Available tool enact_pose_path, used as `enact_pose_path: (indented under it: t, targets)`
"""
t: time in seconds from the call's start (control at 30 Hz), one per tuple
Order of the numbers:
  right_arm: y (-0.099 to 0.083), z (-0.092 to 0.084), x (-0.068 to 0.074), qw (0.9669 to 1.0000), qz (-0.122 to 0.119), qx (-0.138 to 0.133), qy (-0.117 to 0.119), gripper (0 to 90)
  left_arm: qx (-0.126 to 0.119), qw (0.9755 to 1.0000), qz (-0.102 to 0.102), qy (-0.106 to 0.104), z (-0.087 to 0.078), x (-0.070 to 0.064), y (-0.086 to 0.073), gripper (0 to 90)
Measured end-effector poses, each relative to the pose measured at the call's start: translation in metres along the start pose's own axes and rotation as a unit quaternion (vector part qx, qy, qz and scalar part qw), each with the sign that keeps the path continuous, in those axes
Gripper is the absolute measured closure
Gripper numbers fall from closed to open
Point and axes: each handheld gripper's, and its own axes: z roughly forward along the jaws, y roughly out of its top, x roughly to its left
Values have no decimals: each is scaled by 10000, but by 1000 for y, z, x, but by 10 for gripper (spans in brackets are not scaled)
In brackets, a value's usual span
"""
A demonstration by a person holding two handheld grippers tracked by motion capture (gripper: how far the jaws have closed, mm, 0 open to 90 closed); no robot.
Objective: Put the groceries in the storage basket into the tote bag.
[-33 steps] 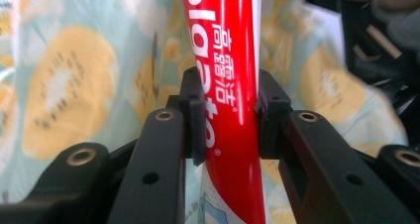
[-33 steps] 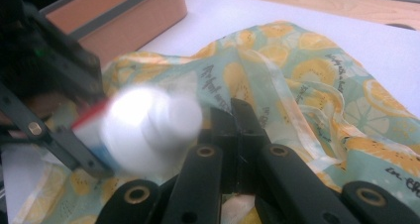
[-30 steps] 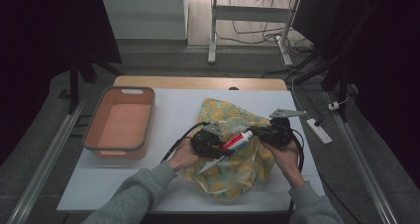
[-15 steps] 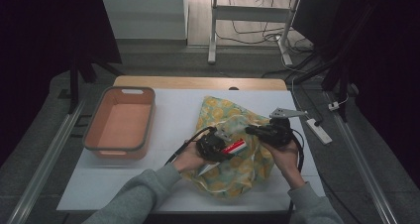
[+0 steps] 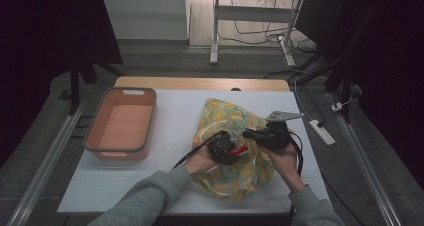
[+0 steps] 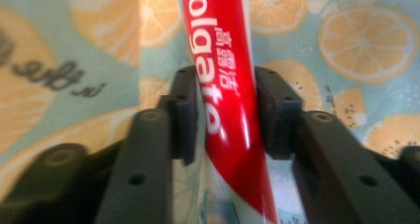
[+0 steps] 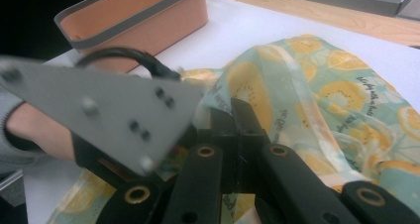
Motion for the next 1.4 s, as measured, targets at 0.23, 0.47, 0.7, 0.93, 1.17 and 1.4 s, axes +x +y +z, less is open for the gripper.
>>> enact_pose_path:
  t: [0.23, 0.47, 0.7, 0.93, 1.17, 1.4]
  targets:
    - [-3, -1, -7, 9999, 103, 23, -58, 891, -496, 9986, -122, -110, -38, 13, -6, 512]
    - [-6, 2, -10, 9999, 119, 99, -68, 891, -806, 9963, -267, -131, -64, 23, -13, 505]
    - [-7, 3, -10, 9998, 127, 142, -59, 891, -1060, 9934, -438, -93, -89, 33, -21, 483]
    - [-10, 5, -10, 9997, 124, 223, -53, 891, -1152, 9914, -613, 44, -111, 41, -35, 447]
    - [-15, 5, -11, 9995, 116, 295, -77, 891, -1073, 9911, -754, 212, -138, 42, -64, 441]
    - [-19, 3, -10, 9994, 91, 315, -84, 891, -988, 9882, -1126, 316, -149, 48, -94, 426]
